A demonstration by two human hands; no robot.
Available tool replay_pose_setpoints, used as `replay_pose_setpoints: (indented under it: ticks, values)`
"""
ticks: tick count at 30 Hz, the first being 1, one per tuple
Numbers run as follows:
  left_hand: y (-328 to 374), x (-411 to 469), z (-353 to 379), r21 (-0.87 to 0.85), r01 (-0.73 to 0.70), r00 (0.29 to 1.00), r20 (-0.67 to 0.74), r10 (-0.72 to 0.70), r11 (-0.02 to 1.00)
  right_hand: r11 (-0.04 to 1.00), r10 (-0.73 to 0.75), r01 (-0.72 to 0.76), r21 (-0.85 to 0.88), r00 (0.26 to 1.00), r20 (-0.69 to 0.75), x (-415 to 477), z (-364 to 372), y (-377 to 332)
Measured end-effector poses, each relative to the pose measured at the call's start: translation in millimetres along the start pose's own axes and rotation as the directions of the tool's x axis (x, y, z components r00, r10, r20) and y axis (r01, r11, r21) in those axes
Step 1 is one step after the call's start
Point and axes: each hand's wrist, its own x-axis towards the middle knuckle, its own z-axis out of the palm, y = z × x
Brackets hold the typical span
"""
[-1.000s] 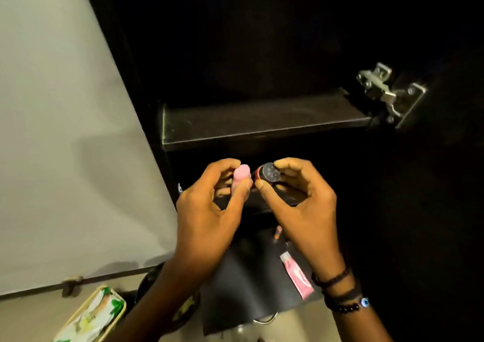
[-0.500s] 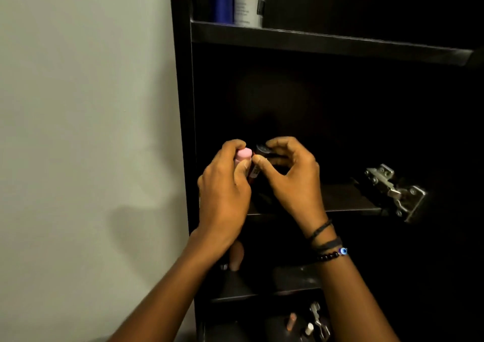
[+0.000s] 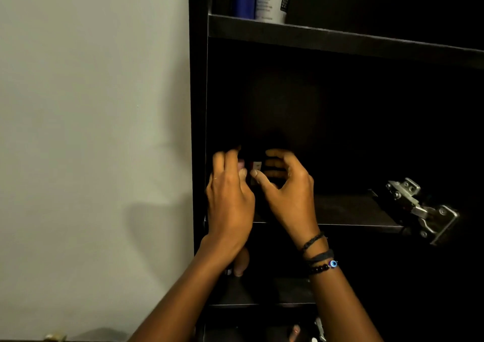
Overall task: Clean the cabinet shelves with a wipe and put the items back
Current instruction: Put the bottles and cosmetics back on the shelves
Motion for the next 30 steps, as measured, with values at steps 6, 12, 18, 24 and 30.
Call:
replay_pose_setpoints:
  ticks: [6, 12, 18, 24, 30]
  values:
    - [-4, -9, -2, 0.005, -0.080, 0.997, -0.015, 0.080, 0.997, 1.000, 0.016, -0.016, 0.003, 0.999, -0.031, -9, -1, 1]
    - [8, -37, -9, -0.079, -0.177, 0.982, 0.059, 0.182, 0.981, 0.988, -0.023, 0.007, -0.155, 0.994, -0.104, -43, -13, -4]
    - [13, -115, -1, -0.252, -0.216, 0.940, 0.208, 0.271, 0.943, 0.942, -0.065, -0.049, -0.333, 0.944, -0.323, -138, -30, 16]
    - [-25, -215, 45, -0.195, -0.081, 0.742, 0.643, 0.190, 0.977, 0.771, 0.451, -0.567, -0.289, 0.807, -0.380, -255, -56, 128]
    - [-84, -282, 76, 0.098, 0.174, 0.362, 0.919, -0.156, 0.980, 0.202, 0.907, -0.851, -0.484, 0.349, -0.236, -361, -91, 210]
